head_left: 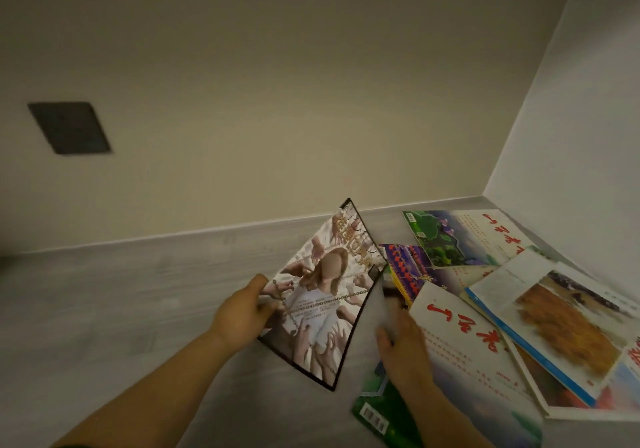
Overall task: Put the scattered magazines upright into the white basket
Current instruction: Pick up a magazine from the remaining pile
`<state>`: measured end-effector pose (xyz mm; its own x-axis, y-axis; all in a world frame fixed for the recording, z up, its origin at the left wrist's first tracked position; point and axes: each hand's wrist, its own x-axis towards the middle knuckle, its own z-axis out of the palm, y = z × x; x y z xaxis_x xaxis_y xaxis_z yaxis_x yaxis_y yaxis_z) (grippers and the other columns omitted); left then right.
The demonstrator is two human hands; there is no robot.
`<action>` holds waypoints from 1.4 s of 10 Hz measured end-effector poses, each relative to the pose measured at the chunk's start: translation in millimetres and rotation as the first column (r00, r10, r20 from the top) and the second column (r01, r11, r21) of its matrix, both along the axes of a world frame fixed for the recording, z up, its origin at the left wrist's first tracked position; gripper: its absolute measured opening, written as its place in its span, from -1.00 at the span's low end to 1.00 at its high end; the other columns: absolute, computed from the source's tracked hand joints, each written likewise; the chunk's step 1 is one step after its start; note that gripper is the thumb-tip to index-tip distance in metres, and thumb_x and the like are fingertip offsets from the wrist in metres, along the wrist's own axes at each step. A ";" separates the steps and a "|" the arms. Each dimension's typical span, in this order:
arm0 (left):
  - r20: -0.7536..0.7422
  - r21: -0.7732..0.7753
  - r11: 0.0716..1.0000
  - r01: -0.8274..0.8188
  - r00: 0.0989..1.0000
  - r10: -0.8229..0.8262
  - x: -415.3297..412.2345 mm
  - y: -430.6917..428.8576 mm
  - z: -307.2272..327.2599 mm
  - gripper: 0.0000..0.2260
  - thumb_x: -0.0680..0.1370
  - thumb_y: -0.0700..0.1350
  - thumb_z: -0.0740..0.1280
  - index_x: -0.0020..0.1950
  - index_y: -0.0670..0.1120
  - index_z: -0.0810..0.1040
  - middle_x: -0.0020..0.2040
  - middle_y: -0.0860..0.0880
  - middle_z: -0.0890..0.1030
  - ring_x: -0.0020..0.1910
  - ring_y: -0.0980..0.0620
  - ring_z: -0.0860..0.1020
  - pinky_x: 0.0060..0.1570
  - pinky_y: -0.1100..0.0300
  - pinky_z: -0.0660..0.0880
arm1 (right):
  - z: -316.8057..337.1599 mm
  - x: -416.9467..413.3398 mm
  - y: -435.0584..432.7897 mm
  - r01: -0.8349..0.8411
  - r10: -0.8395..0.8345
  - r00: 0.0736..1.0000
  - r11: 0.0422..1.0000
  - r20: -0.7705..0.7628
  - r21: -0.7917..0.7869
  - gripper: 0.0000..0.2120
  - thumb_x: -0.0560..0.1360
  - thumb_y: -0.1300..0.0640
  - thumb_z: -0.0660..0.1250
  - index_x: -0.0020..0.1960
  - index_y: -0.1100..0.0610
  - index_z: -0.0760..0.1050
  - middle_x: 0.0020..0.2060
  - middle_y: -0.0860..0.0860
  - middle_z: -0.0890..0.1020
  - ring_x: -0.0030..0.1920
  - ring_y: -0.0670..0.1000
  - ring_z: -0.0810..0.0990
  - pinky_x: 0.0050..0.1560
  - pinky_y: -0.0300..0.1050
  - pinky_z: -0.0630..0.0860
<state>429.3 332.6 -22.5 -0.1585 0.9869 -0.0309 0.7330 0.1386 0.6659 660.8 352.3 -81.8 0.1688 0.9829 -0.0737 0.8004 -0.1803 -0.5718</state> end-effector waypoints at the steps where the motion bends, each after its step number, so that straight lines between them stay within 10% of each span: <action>1: 0.183 0.123 0.992 -0.027 0.983 0.004 -8.4 -28.2 24.4 -0.82 0.50 -0.18 0.25 -0.21 0.08 0.34 -0.14 -0.04 0.63 -0.09 -0.11 0.60 -0.07 -0.03 0.57 | 43.9 -21.8 3.9 -0.198 0.011 0.753 0.957 -0.658 -0.211 -0.72 0.53 0.16 0.20 0.22 0.21 0.36 -0.06 0.13 0.52 -0.09 0.07 0.52 -0.17 -0.19 0.42; 2: 0.279 0.208 0.976 -0.066 0.960 0.006 -28.4 -53.4 45.6 -0.85 0.51 -0.14 0.26 -0.17 0.10 0.38 -0.09 -0.07 0.65 -0.07 -0.07 0.61 -0.05 -0.10 0.57 | 68.4 -76.5 5.1 -0.155 -0.064 0.545 0.972 -0.836 -0.175 -0.89 0.50 0.20 0.25 -0.15 0.06 0.52 -0.27 -0.03 0.65 -0.23 -0.02 0.60 -0.32 -0.16 0.45; 4: 0.205 0.407 0.913 -0.036 0.977 -0.053 -97.1 -94.9 67.0 -0.73 0.56 -0.07 0.16 0.09 0.33 0.32 -0.01 0.12 0.59 0.00 0.07 0.58 0.02 0.08 0.55 | 115.3 -166.3 1.5 -0.098 -0.040 0.351 0.992 -0.936 -0.080 -0.76 0.49 0.41 0.10 0.09 0.31 0.44 -0.21 0.17 0.57 -0.23 0.09 0.57 -0.44 -0.21 0.56; 6: 0.370 0.536 0.800 -0.270 0.927 0.066 -208.6 -145.5 87.9 -0.74 0.51 -0.11 0.25 -0.11 0.32 0.46 -0.12 0.28 0.59 -0.09 0.37 0.55 -0.06 0.37 0.49 | 144.6 -304.1 -36.7 -0.143 0.075 0.471 0.990 -0.879 0.008 -0.85 0.43 0.41 0.16 -0.12 0.24 0.46 -0.35 0.11 0.53 -0.28 0.11 0.51 -0.22 -0.12 0.44; 10: 0.337 0.631 0.596 -0.497 0.867 0.366 -414.8 -232.6 92.0 -0.80 0.44 -0.31 0.33 -0.02 -0.08 0.62 -0.17 0.20 0.53 -0.12 0.26 0.51 -0.16 0.60 0.41 | 155.6 -549.4 -96.1 -0.284 0.206 0.535 0.957 -0.819 0.055 -0.77 0.41 0.41 0.18 -0.34 0.15 0.38 -0.42 0.05 0.47 -0.37 0.04 0.44 -0.39 -0.17 0.36; 12: 0.398 0.638 0.511 -0.577 0.814 0.423 -460.5 -251.9 87.9 -0.80 0.41 -0.32 0.36 -0.05 -0.07 0.60 -0.20 0.15 0.53 -0.19 0.34 0.54 -0.21 0.59 0.41 | 174.6 -626.8 -94.6 -0.355 0.365 0.584 0.918 -0.725 0.177 -0.86 0.38 0.34 0.17 -0.22 0.18 0.48 -0.10 0.24 0.62 -0.07 0.24 0.58 0.05 0.11 0.54; 14: 0.331 0.611 0.495 -0.618 0.767 0.550 -490.6 -256.6 68.3 -0.89 0.39 -0.30 0.39 -0.11 -0.22 0.64 -0.28 0.13 0.46 -0.30 0.15 0.46 -0.33 0.60 0.34 | 172.3 -683.8 -91.7 -0.397 0.448 0.641 0.889 -0.624 0.230 -0.79 0.42 0.31 0.15 -0.07 0.24 0.54 -0.01 0.26 0.58 0.03 0.27 0.56 0.04 0.06 0.49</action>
<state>-61.3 76.0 45.8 -0.7368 0.4223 0.5280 0.5913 0.0236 0.8061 -23.0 260.6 90.5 -0.3300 0.9417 0.0662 0.2081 0.1409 -0.9679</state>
